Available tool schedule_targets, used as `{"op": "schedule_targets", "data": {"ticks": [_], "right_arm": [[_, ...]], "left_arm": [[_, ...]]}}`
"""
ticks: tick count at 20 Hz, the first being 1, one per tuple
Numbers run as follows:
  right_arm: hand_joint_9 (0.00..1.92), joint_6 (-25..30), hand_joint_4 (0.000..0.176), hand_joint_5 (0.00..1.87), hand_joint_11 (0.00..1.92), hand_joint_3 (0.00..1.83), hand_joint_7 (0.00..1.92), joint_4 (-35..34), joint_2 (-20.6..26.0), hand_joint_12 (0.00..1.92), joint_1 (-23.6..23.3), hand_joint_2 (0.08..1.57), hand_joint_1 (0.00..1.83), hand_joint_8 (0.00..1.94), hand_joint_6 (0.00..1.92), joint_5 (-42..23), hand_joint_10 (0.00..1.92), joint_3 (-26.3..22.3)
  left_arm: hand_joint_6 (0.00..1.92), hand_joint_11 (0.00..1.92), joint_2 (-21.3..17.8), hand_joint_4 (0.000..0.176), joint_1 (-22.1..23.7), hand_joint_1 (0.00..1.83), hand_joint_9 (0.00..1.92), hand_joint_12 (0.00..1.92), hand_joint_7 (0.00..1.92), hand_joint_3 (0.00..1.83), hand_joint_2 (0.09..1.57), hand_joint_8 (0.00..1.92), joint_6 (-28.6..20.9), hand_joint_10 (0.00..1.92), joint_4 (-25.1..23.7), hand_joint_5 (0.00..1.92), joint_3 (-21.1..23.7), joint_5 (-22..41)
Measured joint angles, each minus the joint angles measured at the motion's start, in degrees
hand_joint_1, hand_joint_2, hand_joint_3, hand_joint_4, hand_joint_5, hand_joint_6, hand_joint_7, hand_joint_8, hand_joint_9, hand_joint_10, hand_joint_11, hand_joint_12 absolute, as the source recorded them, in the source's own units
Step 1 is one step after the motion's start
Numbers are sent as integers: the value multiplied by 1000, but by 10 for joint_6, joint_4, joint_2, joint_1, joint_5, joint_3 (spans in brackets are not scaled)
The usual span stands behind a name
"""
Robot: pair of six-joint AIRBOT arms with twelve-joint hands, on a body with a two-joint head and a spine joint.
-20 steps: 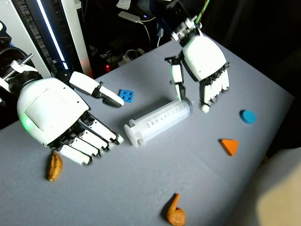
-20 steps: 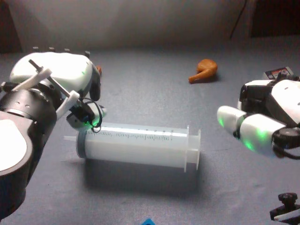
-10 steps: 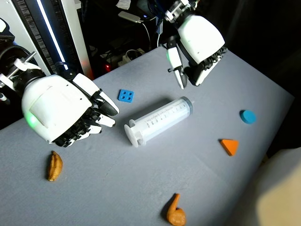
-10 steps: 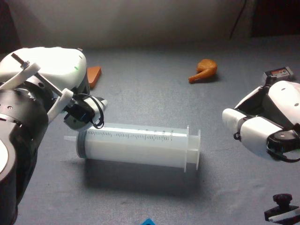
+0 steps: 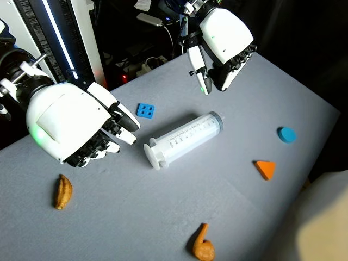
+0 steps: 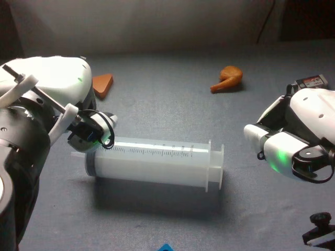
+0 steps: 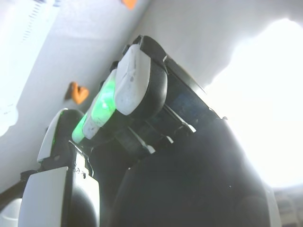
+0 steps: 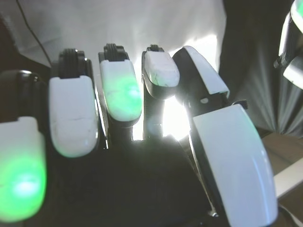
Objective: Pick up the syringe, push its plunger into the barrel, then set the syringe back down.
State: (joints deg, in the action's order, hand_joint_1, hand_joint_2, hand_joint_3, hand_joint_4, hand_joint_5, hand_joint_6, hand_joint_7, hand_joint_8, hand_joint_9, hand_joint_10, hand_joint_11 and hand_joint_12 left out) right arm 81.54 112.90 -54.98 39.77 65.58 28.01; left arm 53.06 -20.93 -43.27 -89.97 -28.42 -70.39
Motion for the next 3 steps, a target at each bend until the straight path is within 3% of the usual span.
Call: {"op": "schedule_targets", "data": {"ticks": [3], "right_arm": [[1654, -71, 176, 1234, 1840, 4, 1469, 4, 0, 1921, -3, 1455, 510, 1941, 1921, 1, 1921, 7]], "left_arm": [[1921, 1503, 0, 0, 8, 716, 1462, 1921, 1405, 0, 1337, 1921, 0, 1921, -4, 1264, 2, -2]]}}
